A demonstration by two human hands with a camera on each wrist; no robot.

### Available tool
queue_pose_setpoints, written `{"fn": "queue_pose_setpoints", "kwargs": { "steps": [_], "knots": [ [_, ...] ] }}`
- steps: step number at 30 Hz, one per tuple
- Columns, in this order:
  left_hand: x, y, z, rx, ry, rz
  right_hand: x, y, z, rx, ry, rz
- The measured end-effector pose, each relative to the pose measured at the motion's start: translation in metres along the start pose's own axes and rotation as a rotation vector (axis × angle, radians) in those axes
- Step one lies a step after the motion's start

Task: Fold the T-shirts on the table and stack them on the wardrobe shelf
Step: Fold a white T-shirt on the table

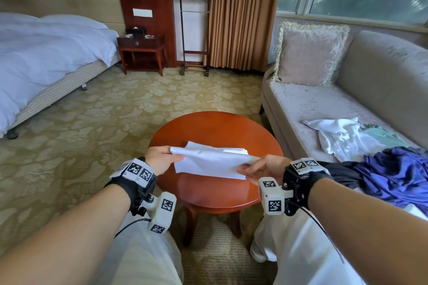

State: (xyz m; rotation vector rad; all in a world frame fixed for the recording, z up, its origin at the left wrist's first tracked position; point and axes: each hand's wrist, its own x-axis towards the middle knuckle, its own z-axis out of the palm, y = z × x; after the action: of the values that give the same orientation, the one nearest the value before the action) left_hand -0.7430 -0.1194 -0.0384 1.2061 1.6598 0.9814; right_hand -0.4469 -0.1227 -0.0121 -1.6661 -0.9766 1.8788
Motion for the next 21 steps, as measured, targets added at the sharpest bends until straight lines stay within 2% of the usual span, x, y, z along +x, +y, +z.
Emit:
{"fn": "queue_pose_setpoints", "kwargs": {
  "steps": [3,5,7,11,15,19,21],
  "knots": [
    [0.006,-0.001,0.003,0.039,-0.028,0.054,0.009,0.003,0.0,-0.028,0.102,0.033],
    [0.016,-0.006,0.004,0.088,-0.051,0.072,0.017,0.005,-0.001,-0.084,0.2,0.011],
    [0.028,-0.014,0.006,0.128,-0.061,0.094,0.023,0.005,-0.001,-0.142,0.237,-0.007],
    [0.045,-0.015,0.015,0.213,-0.039,0.151,0.036,-0.001,-0.005,-0.15,0.345,-0.156],
    [0.059,-0.014,0.021,0.262,-0.026,0.175,0.048,-0.005,-0.006,-0.172,0.37,-0.33],
    [0.073,-0.011,0.028,0.284,0.01,0.218,0.074,-0.009,-0.002,-0.056,0.437,-0.389],
    [0.083,-0.013,0.031,0.312,0.035,0.236,0.087,-0.01,0.0,-0.082,0.483,-0.38]
  ]
}}
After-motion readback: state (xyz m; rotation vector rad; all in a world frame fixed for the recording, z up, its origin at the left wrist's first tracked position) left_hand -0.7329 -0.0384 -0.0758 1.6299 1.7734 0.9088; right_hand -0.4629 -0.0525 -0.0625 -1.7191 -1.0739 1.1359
